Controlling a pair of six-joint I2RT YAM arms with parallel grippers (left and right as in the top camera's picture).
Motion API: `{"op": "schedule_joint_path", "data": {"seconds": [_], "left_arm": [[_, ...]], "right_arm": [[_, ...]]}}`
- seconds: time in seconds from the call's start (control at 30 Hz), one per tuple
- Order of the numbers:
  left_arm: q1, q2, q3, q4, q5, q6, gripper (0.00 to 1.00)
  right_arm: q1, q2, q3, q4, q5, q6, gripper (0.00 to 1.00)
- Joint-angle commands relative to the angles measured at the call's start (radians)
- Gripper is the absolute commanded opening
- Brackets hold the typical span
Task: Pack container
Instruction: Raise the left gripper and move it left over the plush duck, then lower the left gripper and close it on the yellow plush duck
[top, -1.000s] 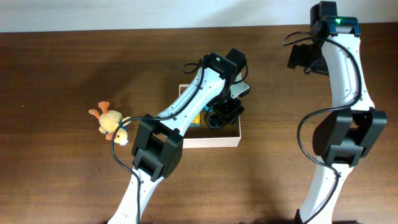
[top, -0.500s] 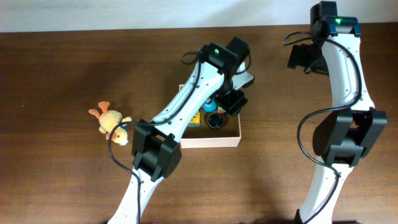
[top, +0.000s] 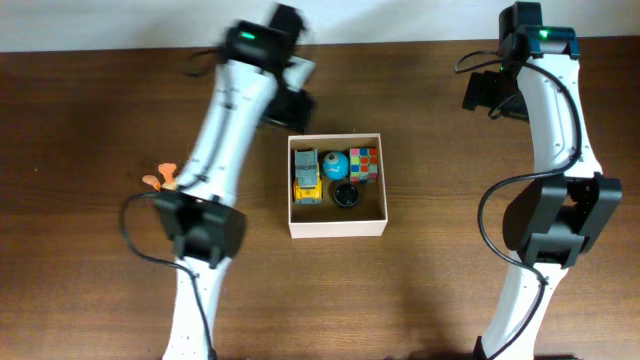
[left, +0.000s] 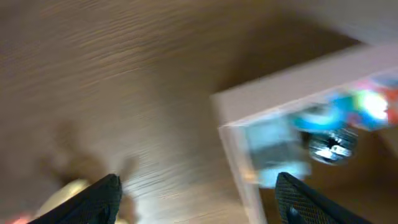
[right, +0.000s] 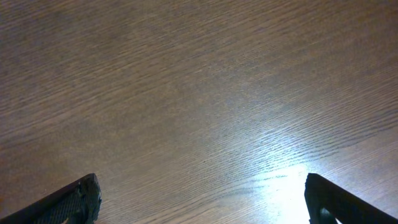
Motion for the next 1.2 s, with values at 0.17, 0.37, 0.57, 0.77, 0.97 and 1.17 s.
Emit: {"op": "schedule_joint_path", "data": {"seconds": [0.17,0.37,0.57,0.77,0.97,1.17], "left_arm": [[0.259,-0.006,-0.006,-0.034,-0.068,-0.082,0.85],[0.386,-0.006,-0.04,-0.034,-0.082,-0.085,0.84],[0.456,-0.006,-0.082,-0.034,-0.126,-0.084,0.83],[0.433,-0.013,-0.112,-0.034,-0.134,-0.085,0.8],[0.341,-0.105,-0.112,-0.034,-0.153,-0.145,0.8],[0.311,-0.238,-0.118,-0.034,-0.175,-0.163,0.85]], "right_arm": [[0.003,-0.019,-0.001,0.003,0.013,0.008,0.99],[0.003,-0.019,-0.001,0.003,0.013,0.008,0.99],[0.003,-0.019,-0.001,0.003,0.013,0.008,0.99],[0.003,-0.019,-0.001,0.003,0.013,0.008,0.99],[0.003,-0.019,-0.001,0.003,0.013,0.008,0.99],[0.003,-0.019,-0.001,0.003,0.013,0.008,0.99]]}}
